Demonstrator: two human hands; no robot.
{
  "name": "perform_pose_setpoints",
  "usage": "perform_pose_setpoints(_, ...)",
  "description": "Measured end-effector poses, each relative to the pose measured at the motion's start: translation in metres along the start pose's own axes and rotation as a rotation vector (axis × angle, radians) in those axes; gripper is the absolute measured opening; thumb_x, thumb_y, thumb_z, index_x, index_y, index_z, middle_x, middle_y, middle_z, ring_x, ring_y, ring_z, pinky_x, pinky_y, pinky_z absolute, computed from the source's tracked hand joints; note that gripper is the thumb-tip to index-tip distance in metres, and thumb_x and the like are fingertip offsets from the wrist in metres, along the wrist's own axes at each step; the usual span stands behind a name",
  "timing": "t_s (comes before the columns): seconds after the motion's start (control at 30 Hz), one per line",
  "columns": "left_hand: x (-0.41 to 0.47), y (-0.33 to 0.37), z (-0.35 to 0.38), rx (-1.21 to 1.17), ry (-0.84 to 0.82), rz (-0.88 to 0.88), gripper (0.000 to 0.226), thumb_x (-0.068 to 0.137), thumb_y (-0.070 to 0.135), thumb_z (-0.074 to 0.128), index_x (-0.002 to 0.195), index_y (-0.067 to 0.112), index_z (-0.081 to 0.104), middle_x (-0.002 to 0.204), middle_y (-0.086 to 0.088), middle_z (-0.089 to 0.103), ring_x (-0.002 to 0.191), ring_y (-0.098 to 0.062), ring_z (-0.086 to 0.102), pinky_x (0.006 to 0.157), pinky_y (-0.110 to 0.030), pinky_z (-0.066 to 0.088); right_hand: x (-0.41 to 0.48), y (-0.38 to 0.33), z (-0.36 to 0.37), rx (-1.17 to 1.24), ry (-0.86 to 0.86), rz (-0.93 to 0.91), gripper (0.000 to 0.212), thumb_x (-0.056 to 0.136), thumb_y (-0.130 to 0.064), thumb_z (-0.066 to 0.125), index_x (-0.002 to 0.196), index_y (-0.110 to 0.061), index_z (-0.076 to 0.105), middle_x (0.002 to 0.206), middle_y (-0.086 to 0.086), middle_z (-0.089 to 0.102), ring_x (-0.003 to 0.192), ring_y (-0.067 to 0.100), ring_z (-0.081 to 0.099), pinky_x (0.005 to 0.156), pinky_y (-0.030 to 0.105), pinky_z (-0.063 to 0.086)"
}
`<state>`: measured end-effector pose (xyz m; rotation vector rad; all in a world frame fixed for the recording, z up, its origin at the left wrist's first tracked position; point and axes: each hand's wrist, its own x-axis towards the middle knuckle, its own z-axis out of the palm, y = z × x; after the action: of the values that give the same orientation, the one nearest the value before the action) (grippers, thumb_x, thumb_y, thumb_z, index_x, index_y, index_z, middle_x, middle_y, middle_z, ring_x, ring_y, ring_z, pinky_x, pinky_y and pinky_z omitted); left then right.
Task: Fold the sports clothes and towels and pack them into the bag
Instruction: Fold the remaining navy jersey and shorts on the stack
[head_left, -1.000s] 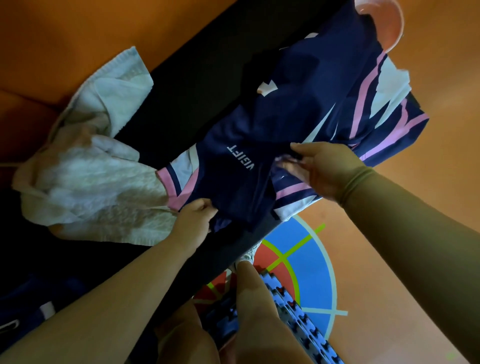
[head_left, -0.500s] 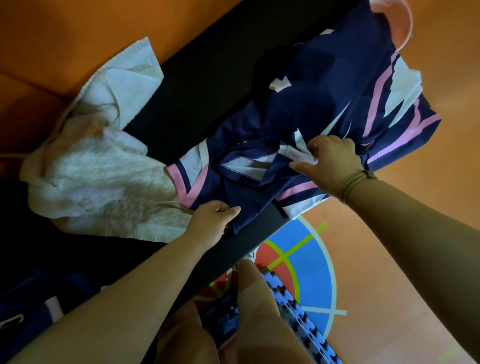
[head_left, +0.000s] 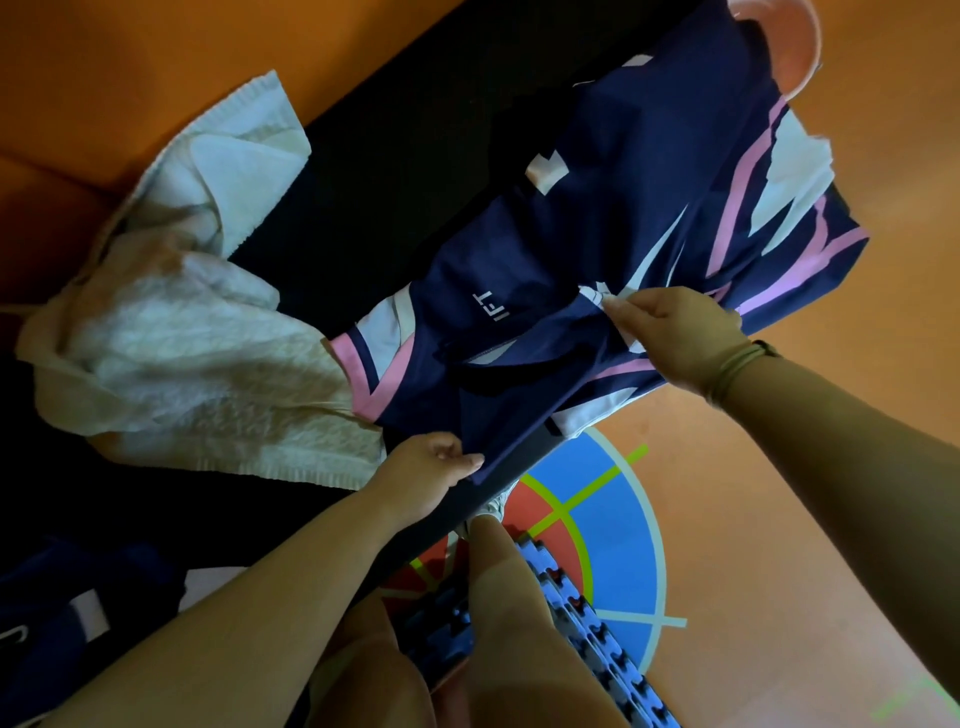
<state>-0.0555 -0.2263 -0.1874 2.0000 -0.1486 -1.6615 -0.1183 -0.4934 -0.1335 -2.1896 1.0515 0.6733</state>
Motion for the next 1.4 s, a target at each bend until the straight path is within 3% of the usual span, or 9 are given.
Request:
perform_pose_setpoints(0.1,0.001,0.004,0.005,0.075,0.033,-0.003,0.040,0.089,0.033,0.061,0.061,0.011,0.041,0.066,-0.008,0.049,0.063,-0.017,0.045,0.060,-0.027,0.033,0.005,-0.004,0.010,-0.139,0.116,0.019,0.041,0.100,-0.043,0.029,0.072,-0.021,0.051,0.073,0.000,0.053,0.084,0.027,0.046,0.102,0.058,0.021)
perform_pose_setpoints(0.27,0.006,0.015,0.007,0.191,0.032,0.004,0.040,0.089,0.030,0.061,0.059,0.012,0.041,0.043,0.010,0.050,0.052,-0.008,0.042,0.049,-0.016,0.030,0.010,0.001,0.024,-0.278,0.259,0.065,0.016,0.099,-0.021,0.035,0.102,-0.014,0.048,0.083,0.016,0.061,0.074,0.033,0.050,0.098,0.049,0.021)
perform_pose_setpoints(0.33,0.005,0.018,0.007,0.267,0.029,0.024,0.039,0.089,0.033,0.060,0.064,0.009,0.045,0.054,0.005,0.056,0.057,-0.013,0.046,0.051,-0.019,0.031,0.009,0.002,0.026,-0.315,0.283,0.055,0.012,0.094,-0.013,0.040,0.103,-0.011,0.047,0.081,0.016,0.059,0.071,0.031,0.045,0.098,0.049,0.023)
perform_pose_setpoints(0.5,-0.004,0.024,-0.009,0.589,0.105,0.111,0.024,0.091,0.042,0.054,0.088,0.018,0.057,0.086,0.003,0.062,0.078,-0.017,0.056,0.064,-0.029,0.041,-0.008,-0.002,0.031,-0.328,0.455,-0.035,0.028,0.088,-0.028,0.054,0.109,-0.009,0.054,0.104,0.013,0.056,0.103,0.035,0.047,0.090,0.049,0.028)
perform_pose_setpoints(0.67,-0.007,0.005,-0.050,1.100,0.331,0.644,0.033,0.070,0.026,0.078,0.093,0.011,0.062,0.088,-0.008,0.060,0.080,-0.030,0.057,0.068,-0.037,0.048,-0.041,-0.009,0.055,-0.267,0.615,-0.212,0.026,0.076,-0.032,0.056,0.091,-0.011,0.058,0.089,0.012,0.057,0.086,0.036,0.052,0.075,0.047,0.037)
perform_pose_setpoints(0.87,0.014,-0.021,-0.092,1.404,0.330,0.785,0.049,0.057,0.016,0.071,0.105,0.015,0.060,0.107,-0.013,0.061,0.090,-0.033,0.048,0.068,-0.045,0.049,-0.072,-0.026,0.111,-0.244,0.416,-0.337,0.023,0.069,-0.034,0.062,0.084,-0.017,0.060,0.082,0.004,0.057,0.077,0.031,0.055,0.067,0.041,0.041)
perform_pose_setpoints(1.03,0.021,-0.016,-0.093,1.512,0.322,0.909,0.031,0.058,0.023,0.074,0.086,0.013,0.068,0.095,-0.010,0.063,0.084,-0.033,0.050,0.065,-0.042,0.047,-0.077,-0.041,0.156,-0.286,0.187,-0.276,0.052,0.049,-0.032,0.086,0.093,-0.012,0.066,0.089,0.008,0.062,0.076,0.033,0.059,0.065,0.044,0.047)
perform_pose_setpoints(1.27,0.023,-0.015,-0.083,1.545,0.294,0.856,0.025,0.054,0.010,0.076,0.075,0.011,0.062,0.083,-0.013,0.060,0.070,-0.034,0.055,0.059,-0.039,0.045,-0.078,-0.071,0.181,-0.225,0.076,-0.008,0.076,0.077,-0.040,0.069,0.138,-0.009,0.037,0.143,0.017,0.032,0.124,0.040,0.036,0.098,0.052,0.032)
perform_pose_setpoints(1.4,0.028,-0.008,-0.088,1.556,0.281,1.008,0.011,0.068,0.017,0.051,0.068,0.011,0.060,0.069,-0.009,0.056,0.056,-0.028,0.054,0.055,-0.034,0.043,-0.078,-0.079,0.187,-0.207,0.105,0.052,0.079,0.082,-0.045,0.062,0.143,-0.012,0.025,0.149,0.012,0.020,0.130,0.034,0.026,0.104,0.048,0.024)
